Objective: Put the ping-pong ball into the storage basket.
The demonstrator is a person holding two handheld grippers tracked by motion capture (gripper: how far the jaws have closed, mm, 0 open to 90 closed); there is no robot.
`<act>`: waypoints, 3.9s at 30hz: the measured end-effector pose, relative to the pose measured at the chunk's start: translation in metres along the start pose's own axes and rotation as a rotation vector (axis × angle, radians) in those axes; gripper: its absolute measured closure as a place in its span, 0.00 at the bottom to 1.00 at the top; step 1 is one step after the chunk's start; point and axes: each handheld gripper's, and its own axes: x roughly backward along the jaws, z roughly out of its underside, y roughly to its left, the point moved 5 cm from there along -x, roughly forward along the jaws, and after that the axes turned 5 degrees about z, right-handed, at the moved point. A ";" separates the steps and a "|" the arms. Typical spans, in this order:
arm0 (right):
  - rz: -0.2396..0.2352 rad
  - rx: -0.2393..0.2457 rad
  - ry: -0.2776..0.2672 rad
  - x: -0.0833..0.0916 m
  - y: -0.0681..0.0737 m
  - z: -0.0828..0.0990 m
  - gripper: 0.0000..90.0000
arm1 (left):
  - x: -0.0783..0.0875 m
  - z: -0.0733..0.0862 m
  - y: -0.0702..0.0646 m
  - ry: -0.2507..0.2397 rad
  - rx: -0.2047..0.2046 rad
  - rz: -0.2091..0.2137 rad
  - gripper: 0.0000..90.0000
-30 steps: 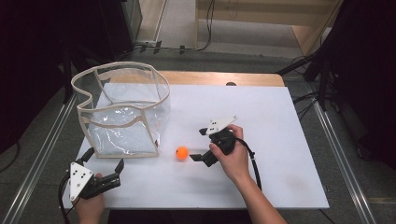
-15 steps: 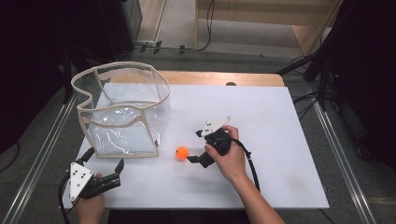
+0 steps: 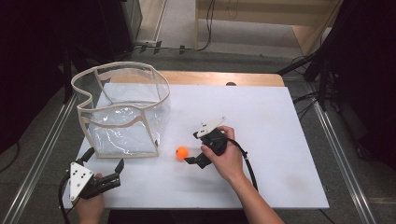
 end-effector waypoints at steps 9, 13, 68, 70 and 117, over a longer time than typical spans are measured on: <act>-0.002 0.014 0.050 -0.008 0.001 0.000 0.00 | 0.000 0.000 0.000 0.000 -0.001 0.000 0.00; -0.005 0.019 0.063 -0.011 0.000 0.000 0.00 | 0.000 0.000 0.000 0.000 -0.001 0.000 0.00; 0.034 0.083 0.353 -0.054 0.002 -0.011 0.36 | 0.000 0.000 0.000 0.000 0.002 0.002 0.00; 0.034 0.085 0.359 -0.054 0.002 -0.011 0.36 | 0.000 0.000 0.000 -0.001 0.003 0.002 0.00; 0.022 0.129 0.329 -0.036 -0.003 -0.033 0.53 | -0.001 0.000 0.001 -0.001 0.005 0.003 0.00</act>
